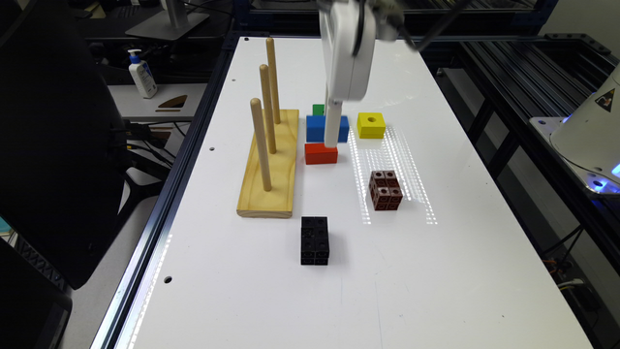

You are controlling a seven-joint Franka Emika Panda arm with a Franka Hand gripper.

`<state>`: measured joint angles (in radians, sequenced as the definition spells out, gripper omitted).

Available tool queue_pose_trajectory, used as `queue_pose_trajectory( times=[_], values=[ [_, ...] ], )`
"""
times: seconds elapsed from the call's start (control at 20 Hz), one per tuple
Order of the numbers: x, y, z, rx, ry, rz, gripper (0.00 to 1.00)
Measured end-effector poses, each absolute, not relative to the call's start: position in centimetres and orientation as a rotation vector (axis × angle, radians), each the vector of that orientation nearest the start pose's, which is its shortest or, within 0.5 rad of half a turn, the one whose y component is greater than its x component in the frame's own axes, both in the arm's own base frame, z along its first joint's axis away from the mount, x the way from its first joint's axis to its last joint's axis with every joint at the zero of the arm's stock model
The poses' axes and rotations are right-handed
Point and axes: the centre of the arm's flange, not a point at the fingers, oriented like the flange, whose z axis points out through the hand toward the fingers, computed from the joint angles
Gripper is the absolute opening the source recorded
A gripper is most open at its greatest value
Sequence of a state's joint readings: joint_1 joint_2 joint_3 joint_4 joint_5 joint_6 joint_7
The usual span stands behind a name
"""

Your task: Pick up narrow blue stick.

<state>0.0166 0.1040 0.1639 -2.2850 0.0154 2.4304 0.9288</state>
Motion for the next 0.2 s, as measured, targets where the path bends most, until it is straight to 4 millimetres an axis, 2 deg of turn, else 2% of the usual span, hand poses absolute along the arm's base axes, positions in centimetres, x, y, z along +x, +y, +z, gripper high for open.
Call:
queue_pose_trajectory(
  times=[0.1, 0.2],
  values=[
    [51.8, 9.5, 32.6, -2.879, 1.15, -0.037, 0.0],
    [51.7, 9.5, 33.2, -2.881, 1.15, -0.038, 0.0]
  ],
)
